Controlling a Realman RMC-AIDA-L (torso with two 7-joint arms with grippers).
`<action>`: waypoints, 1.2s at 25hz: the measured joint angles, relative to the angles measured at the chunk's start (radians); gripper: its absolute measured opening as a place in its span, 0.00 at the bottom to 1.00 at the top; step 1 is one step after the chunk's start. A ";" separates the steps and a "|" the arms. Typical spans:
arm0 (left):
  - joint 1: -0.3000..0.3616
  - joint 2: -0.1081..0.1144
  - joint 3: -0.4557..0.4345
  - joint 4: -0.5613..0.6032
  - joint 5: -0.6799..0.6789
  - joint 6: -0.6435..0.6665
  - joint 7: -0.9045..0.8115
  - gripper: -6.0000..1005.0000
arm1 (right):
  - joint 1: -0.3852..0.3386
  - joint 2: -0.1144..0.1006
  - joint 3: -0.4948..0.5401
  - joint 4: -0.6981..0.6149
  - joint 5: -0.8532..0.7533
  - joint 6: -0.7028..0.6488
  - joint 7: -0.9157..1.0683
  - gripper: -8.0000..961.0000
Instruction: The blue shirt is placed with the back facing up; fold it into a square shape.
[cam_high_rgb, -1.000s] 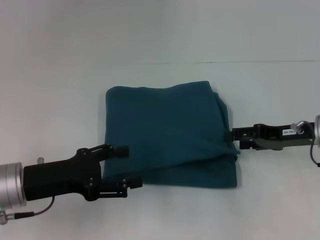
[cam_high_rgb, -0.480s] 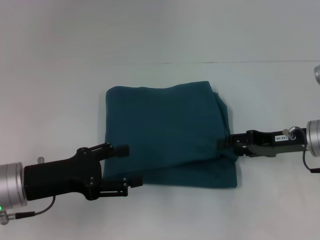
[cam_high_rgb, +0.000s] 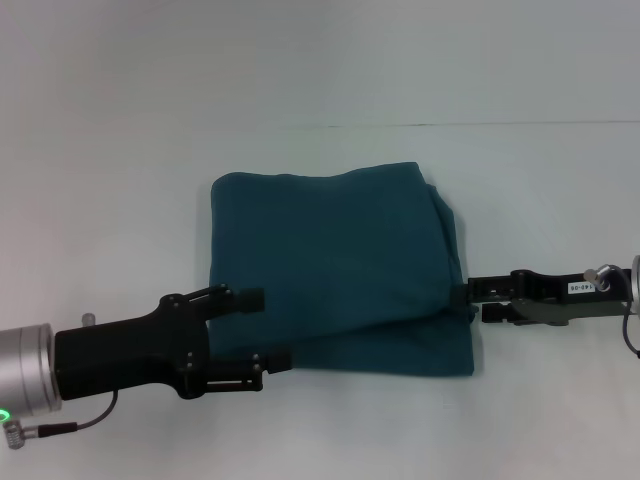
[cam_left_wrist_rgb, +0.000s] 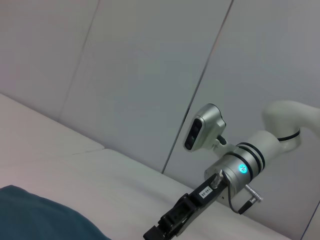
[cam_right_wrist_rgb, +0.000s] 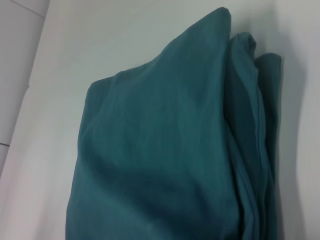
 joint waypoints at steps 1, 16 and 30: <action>-0.002 0.000 0.000 -0.003 0.000 0.000 0.000 0.94 | 0.001 0.003 0.000 0.000 0.000 0.001 0.000 0.80; -0.003 0.000 0.000 -0.003 0.000 -0.017 0.000 0.94 | 0.019 0.022 0.042 -0.003 0.005 0.012 0.002 0.74; -0.005 0.001 0.000 -0.003 -0.001 -0.020 0.000 0.94 | 0.024 0.054 0.043 -0.005 0.005 0.074 -0.012 0.20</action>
